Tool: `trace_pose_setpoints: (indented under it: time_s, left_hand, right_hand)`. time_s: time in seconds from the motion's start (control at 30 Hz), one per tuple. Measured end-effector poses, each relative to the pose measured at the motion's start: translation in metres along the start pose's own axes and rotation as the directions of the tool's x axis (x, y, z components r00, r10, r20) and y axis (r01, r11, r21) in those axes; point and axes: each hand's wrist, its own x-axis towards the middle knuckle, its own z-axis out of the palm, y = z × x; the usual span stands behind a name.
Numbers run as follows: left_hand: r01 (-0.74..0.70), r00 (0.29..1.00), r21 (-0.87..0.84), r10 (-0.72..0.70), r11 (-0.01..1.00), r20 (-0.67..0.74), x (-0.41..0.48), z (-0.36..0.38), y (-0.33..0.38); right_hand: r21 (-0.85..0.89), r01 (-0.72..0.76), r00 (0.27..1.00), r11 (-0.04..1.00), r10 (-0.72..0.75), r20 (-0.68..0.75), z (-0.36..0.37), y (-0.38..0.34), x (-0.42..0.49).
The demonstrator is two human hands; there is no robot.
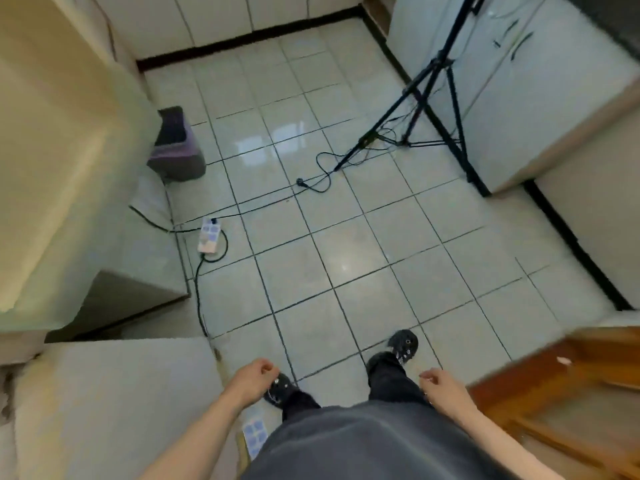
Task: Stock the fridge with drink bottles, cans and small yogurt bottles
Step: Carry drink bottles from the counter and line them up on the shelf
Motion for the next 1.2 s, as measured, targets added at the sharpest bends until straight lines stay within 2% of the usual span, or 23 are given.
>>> trace_pose_setpoints:
  time_s: [0.1,0.2,0.33,0.43,0.53,0.6,0.83,0.97,1.07,1.2]
  left_hand:
    - [0.024,1.0,0.115,-0.024,0.993,-0.002,0.016,0.021,0.049]
    - [0.024,0.999,0.224,-0.031,0.974,0.027,0.031,0.045,0.115]
    - [-0.084,0.995,0.318,0.066,0.944,0.069,0.042,0.073,0.233]
    - [-0.213,0.977,0.376,0.19,0.902,0.097,0.045,0.091,0.325]
    - [-0.32,0.947,0.473,0.285,0.821,0.148,0.049,0.103,0.401]
    - [-0.352,0.936,0.529,0.296,0.772,0.192,0.056,0.111,0.443]
    - [-0.364,0.924,0.648,0.17,0.669,0.343,0.123,0.132,0.568]
    - [-0.406,0.906,0.716,0.15,0.569,0.395,0.168,0.156,0.681]
    - [-0.492,0.868,0.721,0.214,0.488,0.448,0.181,0.184,0.786]
    - [-0.624,0.779,0.682,0.363,0.381,0.511,0.177,0.219,0.923]
  right_hand:
    - [0.061,-0.075,0.995,0.995,0.071,0.067,-0.036,0.052,0.009]
    - [0.124,-0.112,0.993,0.986,0.105,0.063,-0.085,0.098,0.023]
    - [0.203,-0.124,0.991,0.971,0.131,-0.021,-0.15,0.148,0.042]
    - [0.332,-0.157,0.977,0.93,0.196,-0.087,-0.186,0.181,0.054]
    - [0.473,-0.194,0.956,0.859,0.274,-0.106,-0.206,0.208,0.063]
    - [0.567,-0.218,0.941,0.794,0.325,-0.093,-0.211,0.222,0.068]
    - [0.741,-0.331,0.895,0.585,0.443,0.051,-0.231,0.266,0.093]
    - [0.774,-0.408,0.833,0.483,0.544,0.099,-0.278,0.303,0.116]
    - [0.81,-0.448,0.772,0.378,0.621,0.137,-0.333,0.324,0.129]
    - [0.871,-0.357,0.733,0.337,0.679,0.038,-0.417,0.34,0.151]
